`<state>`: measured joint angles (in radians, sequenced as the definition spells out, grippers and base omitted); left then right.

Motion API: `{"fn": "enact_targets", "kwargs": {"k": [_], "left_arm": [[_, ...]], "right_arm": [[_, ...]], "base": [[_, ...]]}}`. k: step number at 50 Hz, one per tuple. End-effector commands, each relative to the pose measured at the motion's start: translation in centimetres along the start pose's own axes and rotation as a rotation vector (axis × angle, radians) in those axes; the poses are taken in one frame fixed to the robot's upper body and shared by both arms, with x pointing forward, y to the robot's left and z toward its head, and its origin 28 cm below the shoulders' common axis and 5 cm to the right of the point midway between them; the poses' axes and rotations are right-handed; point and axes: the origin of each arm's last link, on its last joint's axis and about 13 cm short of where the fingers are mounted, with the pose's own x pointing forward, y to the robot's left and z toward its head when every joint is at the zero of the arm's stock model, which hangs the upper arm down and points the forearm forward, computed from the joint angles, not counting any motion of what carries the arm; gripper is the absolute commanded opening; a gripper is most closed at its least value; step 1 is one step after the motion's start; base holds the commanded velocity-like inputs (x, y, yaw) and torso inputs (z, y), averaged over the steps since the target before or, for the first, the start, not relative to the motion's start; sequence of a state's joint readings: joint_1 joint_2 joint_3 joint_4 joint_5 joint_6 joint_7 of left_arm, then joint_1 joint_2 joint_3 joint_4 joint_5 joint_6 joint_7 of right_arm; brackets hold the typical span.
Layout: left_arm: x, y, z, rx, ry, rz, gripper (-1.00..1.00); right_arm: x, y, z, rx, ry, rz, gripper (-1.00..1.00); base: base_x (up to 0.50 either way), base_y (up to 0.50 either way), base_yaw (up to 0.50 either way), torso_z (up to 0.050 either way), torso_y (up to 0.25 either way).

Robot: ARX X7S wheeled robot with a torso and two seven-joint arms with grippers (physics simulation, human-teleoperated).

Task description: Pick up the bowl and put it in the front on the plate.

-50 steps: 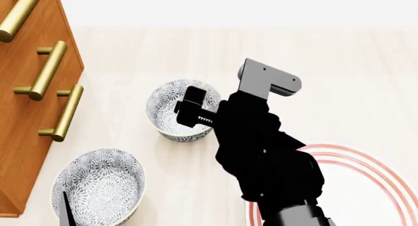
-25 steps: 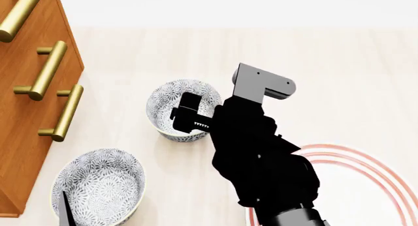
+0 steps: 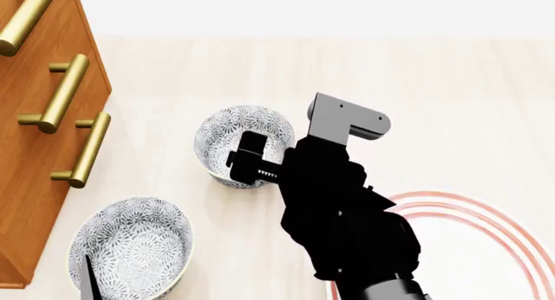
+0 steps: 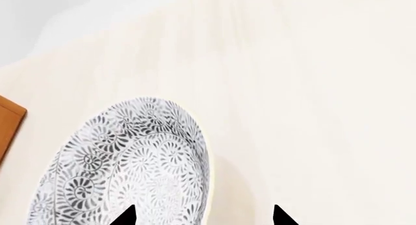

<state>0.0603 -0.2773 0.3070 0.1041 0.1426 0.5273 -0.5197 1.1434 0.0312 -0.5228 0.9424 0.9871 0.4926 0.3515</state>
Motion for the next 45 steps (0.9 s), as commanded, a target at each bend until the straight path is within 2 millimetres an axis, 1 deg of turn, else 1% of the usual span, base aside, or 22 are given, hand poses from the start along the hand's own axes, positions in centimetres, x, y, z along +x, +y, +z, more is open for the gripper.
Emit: {"fn": "enact_targets", "kwargs": {"k": [1, 38, 39, 45], "left_arm": [[0.0, 0.0, 0.0, 0.005, -0.002, -0.004, 1.00], [0.0, -0.1, -0.1, 0.004, 0.002, -0.008, 1.00], [0.0, -0.1, -0.1, 0.005, 0.001, -0.007, 1.00], [0.0, 0.0, -0.1, 0.004, 0.002, -0.004, 1.00]], "right_arm": [[0.2, 0.2, -0.4, -0.001, 0.005, 0.013, 1.00], [0.4, 0.1, -1.7, -0.033, 0.006, 0.020, 1.00], [0.5, 0.1, -1.7, -0.035, 0.003, 0.019, -1.00], [0.3, 0.1, -1.6, -0.044, -0.005, 0.015, -1.00]], "base": [[0.00, 0.00, 0.00, 0.000, 0.000], [0.00, 0.00, 0.00, 0.000, 0.000], [0.00, 0.00, 0.00, 0.000, 0.000], [0.00, 0.00, 0.00, 0.000, 0.000]]}}
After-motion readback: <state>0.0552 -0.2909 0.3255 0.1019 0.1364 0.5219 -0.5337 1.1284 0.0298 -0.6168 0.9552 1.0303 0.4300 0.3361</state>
